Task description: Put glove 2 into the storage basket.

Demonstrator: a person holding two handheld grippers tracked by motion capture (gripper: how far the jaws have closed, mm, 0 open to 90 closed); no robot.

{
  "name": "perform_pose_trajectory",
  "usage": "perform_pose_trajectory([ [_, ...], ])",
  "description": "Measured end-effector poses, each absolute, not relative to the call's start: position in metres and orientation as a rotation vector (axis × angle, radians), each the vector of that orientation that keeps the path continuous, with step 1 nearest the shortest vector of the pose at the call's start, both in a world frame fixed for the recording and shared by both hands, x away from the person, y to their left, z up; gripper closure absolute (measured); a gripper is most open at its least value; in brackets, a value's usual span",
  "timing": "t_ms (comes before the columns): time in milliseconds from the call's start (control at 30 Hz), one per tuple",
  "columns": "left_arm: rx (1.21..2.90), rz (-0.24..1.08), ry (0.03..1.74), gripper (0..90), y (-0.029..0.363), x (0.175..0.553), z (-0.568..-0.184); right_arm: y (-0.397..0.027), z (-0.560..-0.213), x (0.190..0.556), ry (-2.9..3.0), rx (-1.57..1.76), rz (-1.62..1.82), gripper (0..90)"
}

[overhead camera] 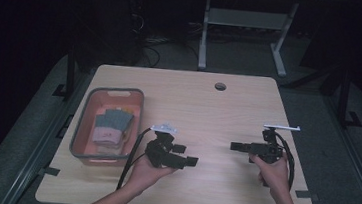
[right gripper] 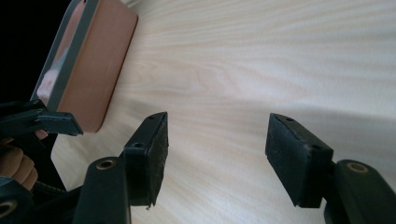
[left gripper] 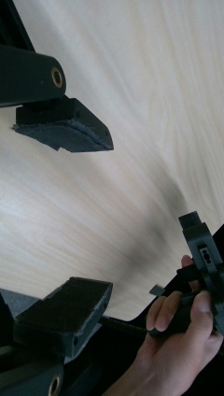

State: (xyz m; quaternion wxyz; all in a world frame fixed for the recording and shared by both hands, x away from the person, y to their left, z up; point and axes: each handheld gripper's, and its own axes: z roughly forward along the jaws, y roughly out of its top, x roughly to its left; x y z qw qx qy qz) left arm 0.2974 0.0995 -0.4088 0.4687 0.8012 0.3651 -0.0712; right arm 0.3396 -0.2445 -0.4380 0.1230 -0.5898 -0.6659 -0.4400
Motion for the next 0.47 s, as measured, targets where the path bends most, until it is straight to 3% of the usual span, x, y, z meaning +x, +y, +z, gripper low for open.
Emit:
perform_pose_trajectory([
  [467, 1.995, -0.132, 0.858, 25.0, 0.101, 0.269, -0.429, -0.251, -0.448, 0.303, -1.983, -1.707, -1.331, 35.8],
])
